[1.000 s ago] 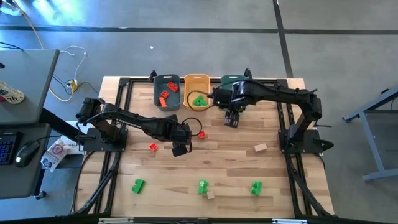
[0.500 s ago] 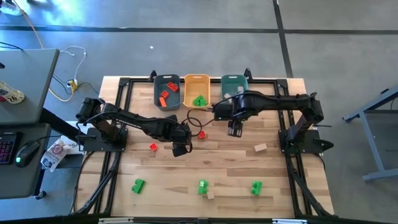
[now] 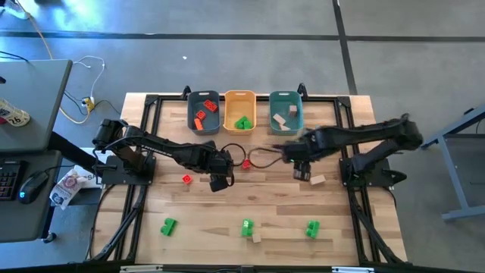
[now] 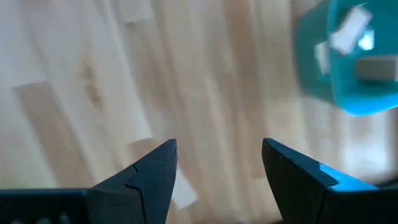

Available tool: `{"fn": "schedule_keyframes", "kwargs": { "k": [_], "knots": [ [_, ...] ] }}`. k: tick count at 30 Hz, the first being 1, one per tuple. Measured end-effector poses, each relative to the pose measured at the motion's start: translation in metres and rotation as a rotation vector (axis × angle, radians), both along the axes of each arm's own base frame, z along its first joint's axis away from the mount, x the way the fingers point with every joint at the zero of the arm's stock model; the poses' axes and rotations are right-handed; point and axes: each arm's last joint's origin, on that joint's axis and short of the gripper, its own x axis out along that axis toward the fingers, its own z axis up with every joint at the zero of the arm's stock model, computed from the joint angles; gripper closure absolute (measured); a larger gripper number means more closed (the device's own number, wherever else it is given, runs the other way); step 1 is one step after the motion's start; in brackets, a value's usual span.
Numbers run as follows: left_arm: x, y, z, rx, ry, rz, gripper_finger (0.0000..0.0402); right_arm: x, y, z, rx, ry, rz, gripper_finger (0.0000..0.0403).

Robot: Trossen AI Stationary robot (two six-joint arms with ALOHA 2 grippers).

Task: Sort & place blocks by color
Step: Put the green game piece into the yellow bin

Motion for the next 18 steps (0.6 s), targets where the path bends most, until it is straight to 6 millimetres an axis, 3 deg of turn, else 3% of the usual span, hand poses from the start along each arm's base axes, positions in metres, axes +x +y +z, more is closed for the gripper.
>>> {"fn": "schedule_keyframes", "kwargs": {
  "k": [8, 18],
  "knots": [
    [0.000, 0.000, 0.000, -0.017, -0.003, 0.006, 0.0200, -0.050, 0.022, -0.004, 0.101, -0.149, -0.113, 0.0181],
    [0.000, 0.000, 0.000, -0.031, -0.018, 0.054, 0.0200, -0.070, 0.066, -0.013, 0.185, -0.204, -0.069, 0.0181]
  ]
}}
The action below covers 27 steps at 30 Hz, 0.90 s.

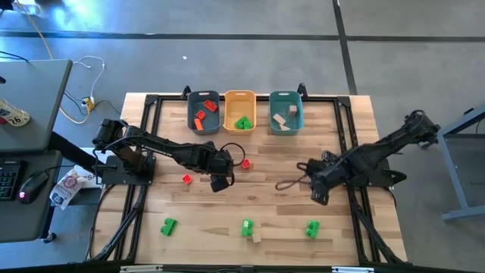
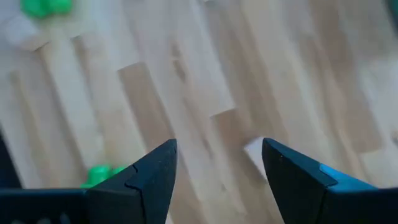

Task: Sort & place blocks by color
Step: Put the green game piece into the yellow bin

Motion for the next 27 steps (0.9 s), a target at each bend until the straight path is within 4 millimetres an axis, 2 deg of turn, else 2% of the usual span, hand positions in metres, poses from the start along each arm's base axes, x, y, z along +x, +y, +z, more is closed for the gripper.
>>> {"fn": "schedule_keyframes", "kwargs": {
  "k": [6, 13, 21, 27],
  "knots": [
    [0.000, 0.000, 0.000, -0.013, -0.014, 0.043, 0.0200, -0.006, 0.024, -0.006, 0.050, -0.046, 0.123, 0.0181],
    [0.000, -0.001, 0.000, -0.061, -0.032, 0.087, 0.0200, -0.015, 0.040, -0.005, 0.099, -0.043, 0.223, 0.0181],
    [0.001, -0.001, 0.000, -0.064, -0.034, 0.092, 0.0200, -0.014, 0.063, -0.009, 0.078, -0.098, 0.507, 0.0179],
    [0.001, -0.002, 0.000, -0.087, -0.041, 0.110, 0.0200, -0.014, 0.087, -0.026, 0.017, -0.055, 0.736, 0.0175]
  ]
}}
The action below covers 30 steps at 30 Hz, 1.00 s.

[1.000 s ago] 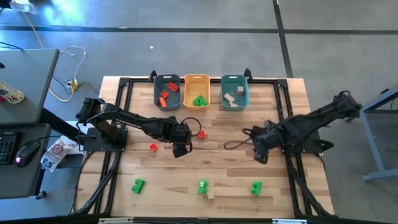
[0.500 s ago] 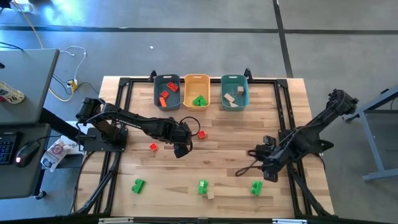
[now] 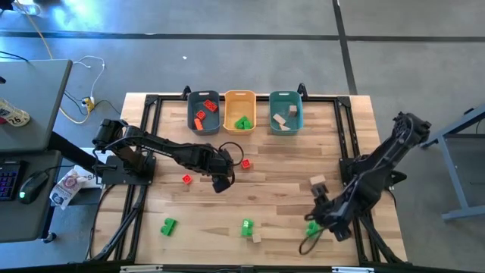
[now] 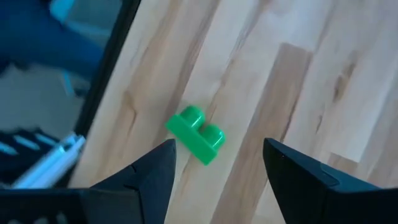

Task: Sort & place blocks by color
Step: Put the green game piece into the yellow bin

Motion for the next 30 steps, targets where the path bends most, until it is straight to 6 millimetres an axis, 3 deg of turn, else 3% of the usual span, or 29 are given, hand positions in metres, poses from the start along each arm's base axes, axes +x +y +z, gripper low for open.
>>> {"fn": "schedule_keyframes", "kwargs": {
  "k": [14, 30],
  "knots": [
    [0.000, -0.001, 0.000, -0.031, -0.005, 0.015, 0.0200, 0.012, 0.038, -0.052, -0.150, 0.067, 0.222, 0.0175],
    [0.000, -0.001, 0.000, -0.031, -0.005, 0.015, 0.0200, 0.020, 0.048, -0.086, -0.251, 0.141, 0.330, 0.0175]
  ]
}}
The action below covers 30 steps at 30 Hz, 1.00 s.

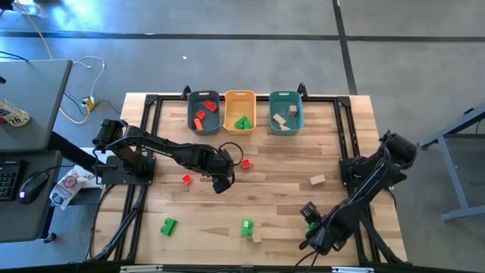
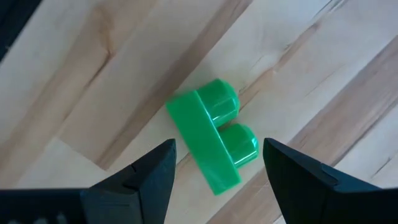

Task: Sort & place blocks by color
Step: Put the green game piece into the yellow bin

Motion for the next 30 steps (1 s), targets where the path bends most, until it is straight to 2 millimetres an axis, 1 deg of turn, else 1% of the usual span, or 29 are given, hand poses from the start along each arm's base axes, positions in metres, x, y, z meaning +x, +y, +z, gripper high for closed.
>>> {"fn": "schedule_keyframes", "kwargs": {
  "k": [12, 18, 20, 23, 27, 30],
  "knots": [
    [0.000, 0.000, 0.000, 0.002, 0.002, -0.008, 0.0200, 0.006, 0.003, -0.023, -0.083, 0.021, 0.025, 0.0175],
    [0.000, 0.000, 0.000, 0.002, 0.001, -0.007, 0.0200, 0.007, 0.006, -0.032, -0.078, 0.050, 0.015, 0.0180],
    [0.000, 0.000, 0.000, 0.003, 0.002, -0.009, 0.0200, 0.007, 0.006, -0.032, -0.076, 0.051, 0.012, 0.0190],
    [0.000, 0.000, 0.000, 0.004, 0.003, -0.015, 0.0200, 0.008, 0.007, -0.032, -0.066, 0.052, -0.003, 0.0217],
    [0.000, 0.000, 0.000, 0.005, 0.004, -0.018, 0.0200, 0.010, 0.005, -0.032, -0.055, 0.056, -0.103, 0.0262],
    [0.000, 0.000, 0.000, 0.011, 0.008, -0.038, 0.0200, 0.013, 0.003, -0.032, -0.048, 0.056, -0.179, 0.0266]
  ]
}}
